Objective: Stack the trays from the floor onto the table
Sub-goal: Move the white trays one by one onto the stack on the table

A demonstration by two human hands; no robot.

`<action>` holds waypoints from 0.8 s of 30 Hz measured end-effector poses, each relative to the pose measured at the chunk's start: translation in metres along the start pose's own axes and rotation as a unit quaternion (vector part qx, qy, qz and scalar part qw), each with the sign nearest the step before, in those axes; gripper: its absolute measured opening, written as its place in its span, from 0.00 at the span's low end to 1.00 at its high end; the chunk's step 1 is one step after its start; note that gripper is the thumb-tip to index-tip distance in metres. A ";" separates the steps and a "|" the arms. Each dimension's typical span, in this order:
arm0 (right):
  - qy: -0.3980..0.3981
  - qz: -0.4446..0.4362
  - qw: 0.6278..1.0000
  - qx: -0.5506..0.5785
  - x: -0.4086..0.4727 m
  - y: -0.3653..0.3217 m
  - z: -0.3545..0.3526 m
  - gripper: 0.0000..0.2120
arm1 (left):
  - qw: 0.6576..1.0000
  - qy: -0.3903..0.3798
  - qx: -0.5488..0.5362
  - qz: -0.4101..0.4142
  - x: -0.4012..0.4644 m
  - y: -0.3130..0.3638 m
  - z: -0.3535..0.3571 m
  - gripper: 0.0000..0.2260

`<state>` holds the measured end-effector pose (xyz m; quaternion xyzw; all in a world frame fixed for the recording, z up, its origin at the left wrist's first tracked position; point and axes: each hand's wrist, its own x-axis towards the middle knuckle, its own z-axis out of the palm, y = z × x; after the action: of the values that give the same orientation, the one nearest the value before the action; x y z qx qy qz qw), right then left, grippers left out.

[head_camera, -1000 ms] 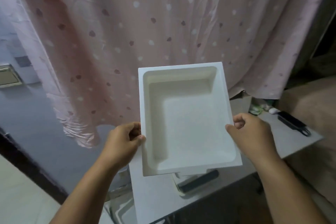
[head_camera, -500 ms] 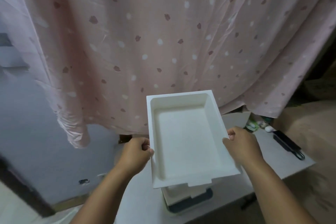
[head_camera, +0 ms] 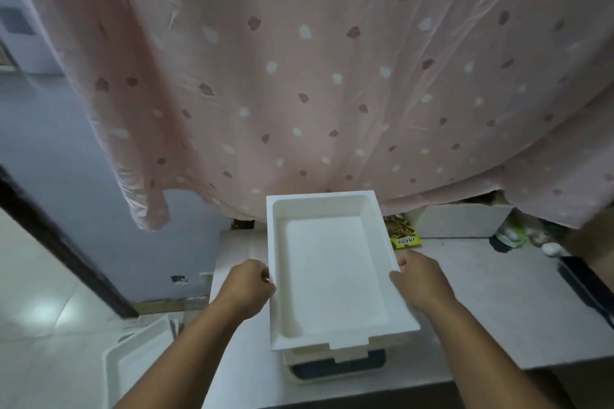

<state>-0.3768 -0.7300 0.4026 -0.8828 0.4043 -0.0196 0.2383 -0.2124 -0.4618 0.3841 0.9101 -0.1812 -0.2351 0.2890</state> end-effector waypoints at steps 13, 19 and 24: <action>-0.100 -0.034 0.994 -0.037 0.038 0.037 0.026 0.09 | 0.992 -0.024 0.038 -0.118 0.013 0.000 0.047 0.07; -0.126 -0.028 0.991 -0.034 0.043 0.049 0.035 0.09 | 0.991 -0.023 0.057 -0.120 0.015 0.001 0.061 0.09; -0.141 -0.025 0.989 -0.029 0.044 0.053 0.040 0.09 | 0.990 -0.012 0.073 -0.122 0.015 0.001 0.070 0.11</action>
<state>-0.3751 -0.7749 0.3370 -0.8932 0.3445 0.1105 0.2669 -0.2373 -0.5008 0.3291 0.9412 -0.0889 -0.2654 0.1889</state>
